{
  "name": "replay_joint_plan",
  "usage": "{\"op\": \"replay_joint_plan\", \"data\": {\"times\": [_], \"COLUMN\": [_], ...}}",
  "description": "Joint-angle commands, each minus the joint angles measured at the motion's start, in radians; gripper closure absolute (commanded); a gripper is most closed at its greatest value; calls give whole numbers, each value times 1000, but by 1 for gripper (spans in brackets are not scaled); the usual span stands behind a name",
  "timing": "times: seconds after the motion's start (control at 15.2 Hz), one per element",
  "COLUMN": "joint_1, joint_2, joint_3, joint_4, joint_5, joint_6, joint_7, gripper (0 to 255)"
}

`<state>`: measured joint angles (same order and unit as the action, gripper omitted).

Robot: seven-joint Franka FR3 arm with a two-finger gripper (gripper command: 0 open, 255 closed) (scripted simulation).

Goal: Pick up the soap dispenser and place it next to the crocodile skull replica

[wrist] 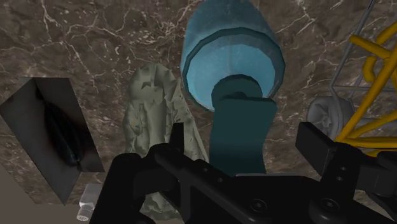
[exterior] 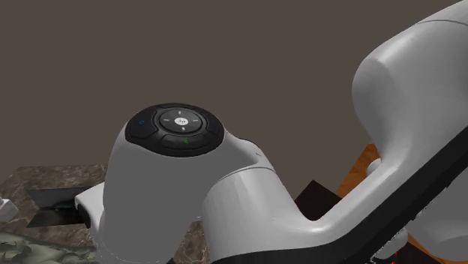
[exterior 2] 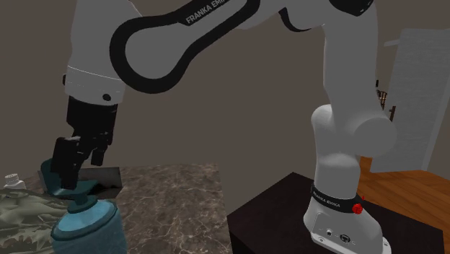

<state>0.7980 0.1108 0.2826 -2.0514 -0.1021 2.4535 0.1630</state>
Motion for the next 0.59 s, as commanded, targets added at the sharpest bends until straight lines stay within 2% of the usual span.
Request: {"op": "replay_joint_plan", "data": {"times": [0.0,0.07,0.53], "joint_1": [-2,-3,-3], "joint_2": [-43,-62,-62], "joint_3": [4,5,5], "joint_4": [7,10,10], "joint_5": [21,30,30], "joint_6": [-48,-70,-70], "joint_7": [-13,-19,-19], "gripper": [0,0,0]}}
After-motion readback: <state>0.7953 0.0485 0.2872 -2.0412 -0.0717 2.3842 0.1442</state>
